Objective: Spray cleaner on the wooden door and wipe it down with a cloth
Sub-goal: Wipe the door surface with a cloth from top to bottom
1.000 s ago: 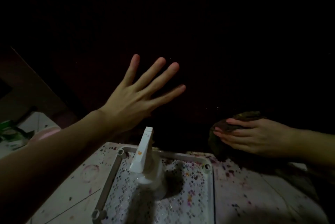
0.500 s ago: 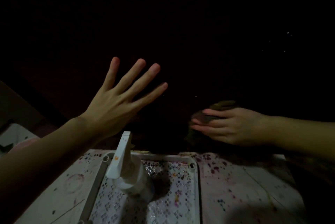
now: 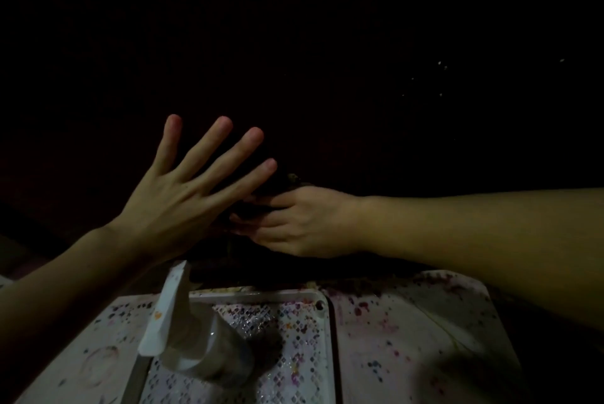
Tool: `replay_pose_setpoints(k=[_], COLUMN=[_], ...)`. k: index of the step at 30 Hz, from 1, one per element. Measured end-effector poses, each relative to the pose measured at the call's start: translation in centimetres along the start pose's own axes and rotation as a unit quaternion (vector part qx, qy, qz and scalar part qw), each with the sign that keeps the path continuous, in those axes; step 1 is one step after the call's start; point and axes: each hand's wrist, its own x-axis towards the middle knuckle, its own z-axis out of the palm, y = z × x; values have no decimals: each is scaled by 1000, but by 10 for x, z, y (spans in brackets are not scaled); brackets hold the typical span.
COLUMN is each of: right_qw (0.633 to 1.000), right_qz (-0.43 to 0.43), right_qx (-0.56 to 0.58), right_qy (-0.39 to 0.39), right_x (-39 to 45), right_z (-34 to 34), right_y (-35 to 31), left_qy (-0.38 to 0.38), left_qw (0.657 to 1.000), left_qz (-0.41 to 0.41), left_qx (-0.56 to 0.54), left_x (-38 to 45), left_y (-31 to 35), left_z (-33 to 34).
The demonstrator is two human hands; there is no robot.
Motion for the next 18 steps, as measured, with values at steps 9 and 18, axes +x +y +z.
replay_pose_setpoints(k=[9,18], right_qw=[996,993], right_qz=[17,38], right_qx=[-35,50], right_qy=[-76,101], right_x=[-168,-42], right_z=[32,3], right_y=[-18,4], left_qy=[-19,-8], left_qw=[999,1000], left_qz=[-11,1], left_qx=[-26,-21], left_x=[3,11], left_y=[2,4], left_z=[-2,-4])
